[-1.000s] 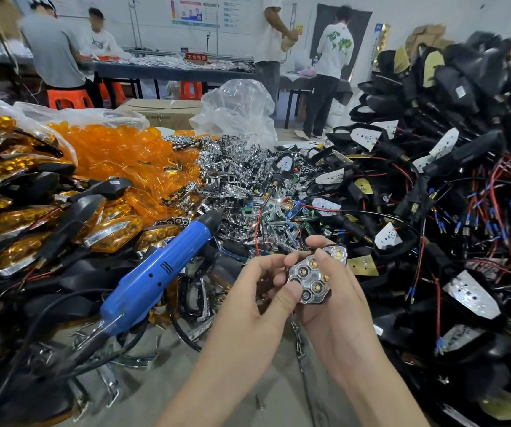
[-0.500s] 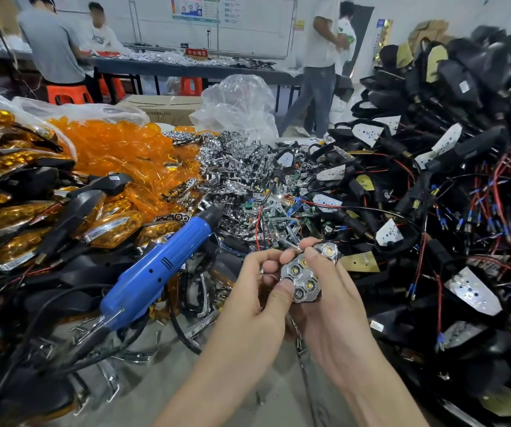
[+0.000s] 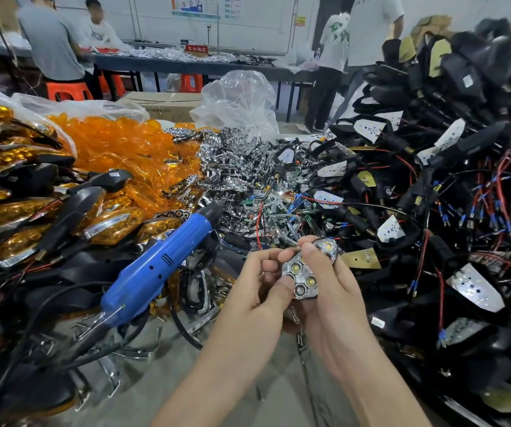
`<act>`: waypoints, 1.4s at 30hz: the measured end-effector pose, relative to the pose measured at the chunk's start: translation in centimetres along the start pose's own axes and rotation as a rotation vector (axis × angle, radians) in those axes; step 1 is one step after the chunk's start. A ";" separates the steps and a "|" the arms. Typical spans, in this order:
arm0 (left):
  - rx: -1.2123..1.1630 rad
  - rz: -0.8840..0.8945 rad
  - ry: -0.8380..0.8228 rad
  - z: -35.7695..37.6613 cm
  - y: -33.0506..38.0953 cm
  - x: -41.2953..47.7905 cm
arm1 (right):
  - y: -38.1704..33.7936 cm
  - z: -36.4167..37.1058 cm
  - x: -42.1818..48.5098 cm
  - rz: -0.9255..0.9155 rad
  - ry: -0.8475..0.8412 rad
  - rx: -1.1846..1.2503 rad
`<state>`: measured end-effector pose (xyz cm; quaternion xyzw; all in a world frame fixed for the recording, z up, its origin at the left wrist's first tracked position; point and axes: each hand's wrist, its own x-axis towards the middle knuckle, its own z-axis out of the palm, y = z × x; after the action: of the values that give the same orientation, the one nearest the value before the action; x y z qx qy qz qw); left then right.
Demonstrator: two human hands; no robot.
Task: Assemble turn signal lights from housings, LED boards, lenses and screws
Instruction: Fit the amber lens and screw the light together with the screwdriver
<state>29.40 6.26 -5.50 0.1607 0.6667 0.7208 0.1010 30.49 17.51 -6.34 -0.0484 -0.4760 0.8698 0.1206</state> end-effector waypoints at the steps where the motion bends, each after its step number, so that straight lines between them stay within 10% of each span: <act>1: -0.016 -0.014 -0.019 0.0 -0.1 0.0 | 0.0 -0.2 0.1 -0.021 0.011 -0.029; 9: -0.027 -0.079 -0.211 -0.7 0.3 0.0 | -0.3 -0.6 -0.1 -0.086 -0.066 -0.221; 42: -0.006 -0.125 -0.086 0.0 0.5 -0.4 | -0.5 -0.4 -0.4 -0.021 -0.134 -0.197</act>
<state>29.78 6.11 -5.00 0.1492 0.6682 0.7076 0.1748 31.00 17.99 -6.19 0.0035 -0.5666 0.8188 0.0923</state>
